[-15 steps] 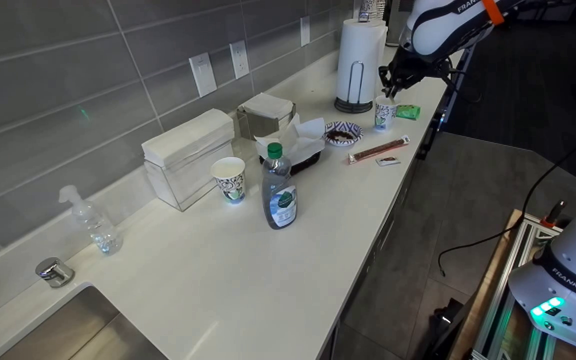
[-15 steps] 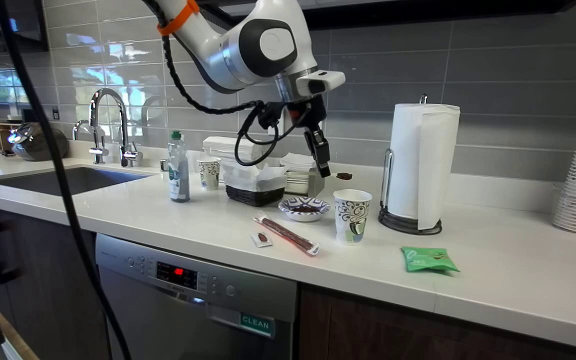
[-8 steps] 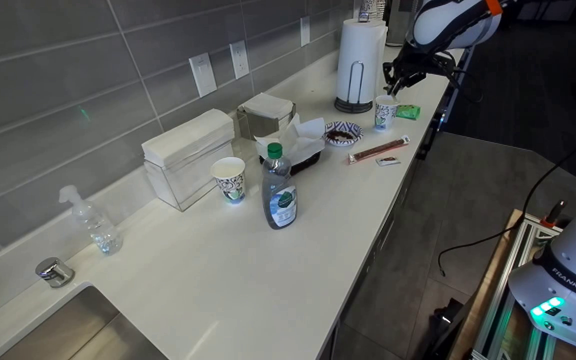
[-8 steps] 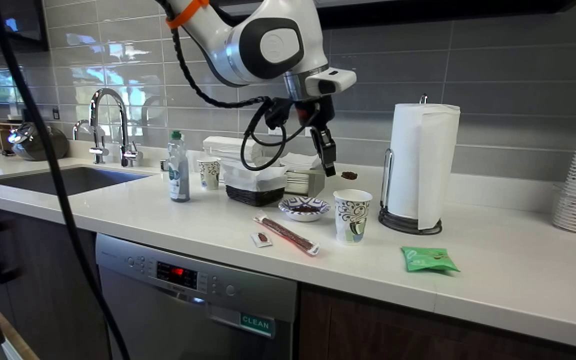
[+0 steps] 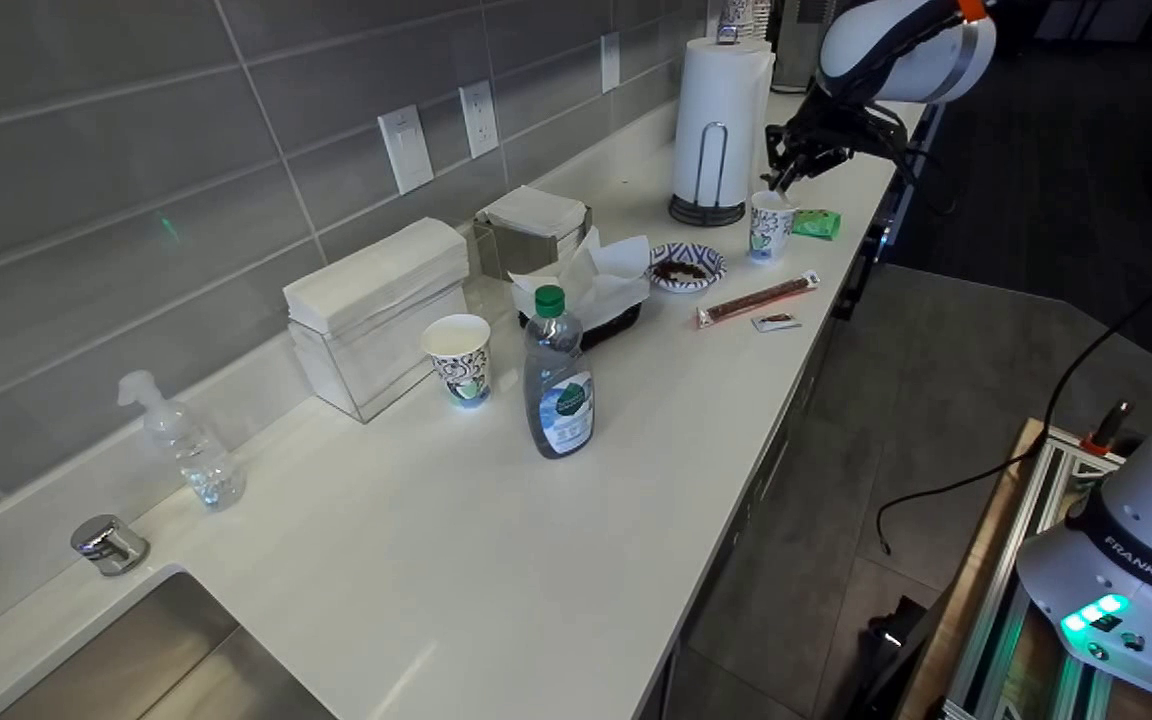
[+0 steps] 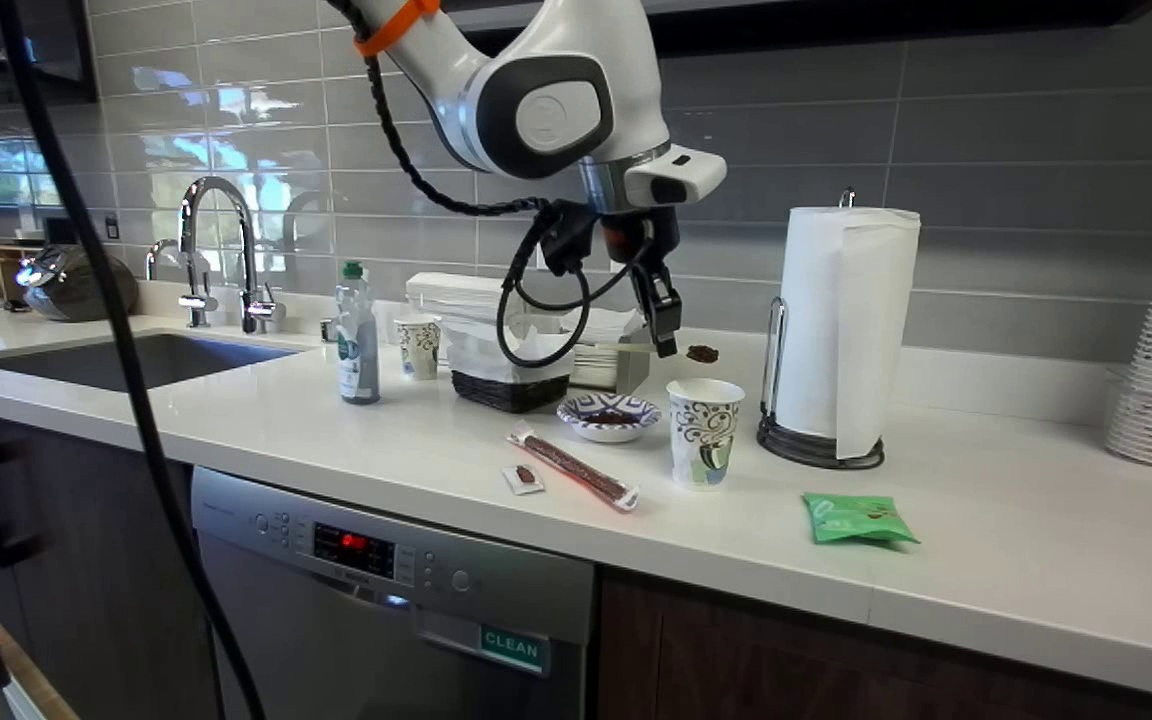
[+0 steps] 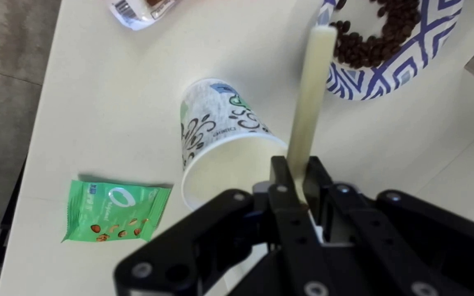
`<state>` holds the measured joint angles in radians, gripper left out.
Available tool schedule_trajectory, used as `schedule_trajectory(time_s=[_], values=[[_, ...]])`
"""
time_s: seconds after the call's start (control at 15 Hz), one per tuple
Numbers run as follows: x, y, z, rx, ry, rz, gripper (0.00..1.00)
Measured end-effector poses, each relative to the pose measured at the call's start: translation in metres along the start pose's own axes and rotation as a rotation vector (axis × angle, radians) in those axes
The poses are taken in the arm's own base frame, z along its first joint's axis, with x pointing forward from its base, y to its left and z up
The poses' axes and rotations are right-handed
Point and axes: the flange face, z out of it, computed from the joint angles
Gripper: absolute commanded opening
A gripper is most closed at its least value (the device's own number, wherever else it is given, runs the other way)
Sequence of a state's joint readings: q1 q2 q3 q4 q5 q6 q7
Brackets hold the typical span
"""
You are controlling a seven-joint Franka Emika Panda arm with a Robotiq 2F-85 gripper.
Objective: Transfer a spoonful of contents from the bowl to the cup
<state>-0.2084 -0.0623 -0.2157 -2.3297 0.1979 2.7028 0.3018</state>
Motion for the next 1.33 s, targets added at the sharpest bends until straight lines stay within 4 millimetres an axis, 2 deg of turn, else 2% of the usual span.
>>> schedule_trajectory(time_s=[0.6, 1.33], values=[[-0.001, 0.015, 0.018, 0.12, -0.024, -0.02, 0.04], [0.001, 0.035, 0.02, 0.215, -0.009, 0.01, 0.04]])
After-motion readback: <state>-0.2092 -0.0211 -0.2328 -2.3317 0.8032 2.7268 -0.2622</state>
